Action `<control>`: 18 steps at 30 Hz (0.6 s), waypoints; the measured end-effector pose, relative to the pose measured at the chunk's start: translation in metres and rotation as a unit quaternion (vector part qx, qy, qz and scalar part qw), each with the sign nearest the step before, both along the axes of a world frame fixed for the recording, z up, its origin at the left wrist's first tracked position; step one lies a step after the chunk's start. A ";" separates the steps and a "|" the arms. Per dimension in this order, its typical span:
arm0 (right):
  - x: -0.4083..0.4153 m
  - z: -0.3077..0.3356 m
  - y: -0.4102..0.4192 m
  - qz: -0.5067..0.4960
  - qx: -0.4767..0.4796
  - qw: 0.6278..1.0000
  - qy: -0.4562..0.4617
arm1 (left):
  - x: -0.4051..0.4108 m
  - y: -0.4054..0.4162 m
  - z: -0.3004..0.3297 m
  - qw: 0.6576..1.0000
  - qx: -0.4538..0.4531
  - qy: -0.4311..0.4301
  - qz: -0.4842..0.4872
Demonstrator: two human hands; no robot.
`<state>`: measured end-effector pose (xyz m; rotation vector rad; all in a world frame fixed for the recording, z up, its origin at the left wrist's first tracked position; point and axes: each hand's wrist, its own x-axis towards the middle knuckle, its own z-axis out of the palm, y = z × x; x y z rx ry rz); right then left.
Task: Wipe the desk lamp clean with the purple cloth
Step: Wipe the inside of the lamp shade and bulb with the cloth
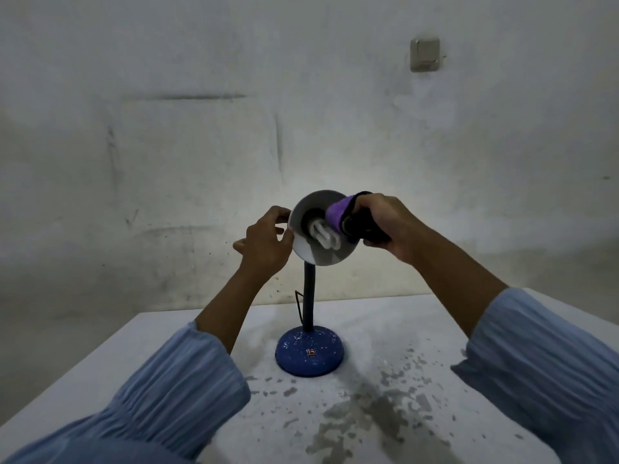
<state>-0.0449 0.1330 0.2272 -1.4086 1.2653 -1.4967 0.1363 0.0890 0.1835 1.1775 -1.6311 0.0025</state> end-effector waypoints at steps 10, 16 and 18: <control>0.054 -0.006 -0.025 -0.055 -0.108 0.979 0.163 | 0.005 0.001 0.002 1.000 0.011 -0.014 -0.021; 0.049 0.004 -0.019 0.027 -0.127 0.960 0.248 | 0.015 0.002 0.003 0.999 0.021 -0.041 -0.023; 0.043 0.008 -0.017 0.028 -0.106 0.971 0.214 | 0.013 0.004 0.003 0.999 0.022 -0.043 -0.023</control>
